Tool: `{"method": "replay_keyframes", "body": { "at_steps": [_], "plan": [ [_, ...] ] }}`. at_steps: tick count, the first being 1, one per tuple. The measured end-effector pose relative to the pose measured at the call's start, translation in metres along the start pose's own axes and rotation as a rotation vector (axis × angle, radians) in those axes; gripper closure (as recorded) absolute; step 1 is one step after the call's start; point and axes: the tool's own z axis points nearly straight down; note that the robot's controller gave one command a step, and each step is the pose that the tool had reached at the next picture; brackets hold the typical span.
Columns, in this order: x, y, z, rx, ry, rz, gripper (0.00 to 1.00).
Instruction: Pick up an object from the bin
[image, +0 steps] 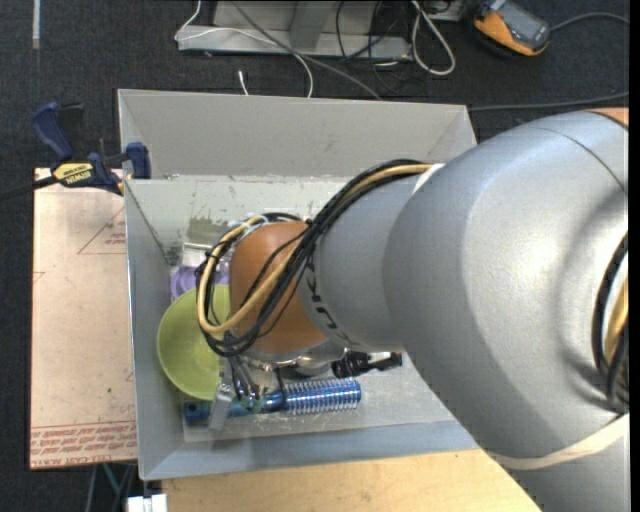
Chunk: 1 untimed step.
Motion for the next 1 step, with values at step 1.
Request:
{"method": "replay_keyframes", "body": {
  "at_steps": [1],
  "plan": [
    [-0.0072,-0.0032,-0.0029,-0.004,0.000,0.003,0.00]
  ]
}}
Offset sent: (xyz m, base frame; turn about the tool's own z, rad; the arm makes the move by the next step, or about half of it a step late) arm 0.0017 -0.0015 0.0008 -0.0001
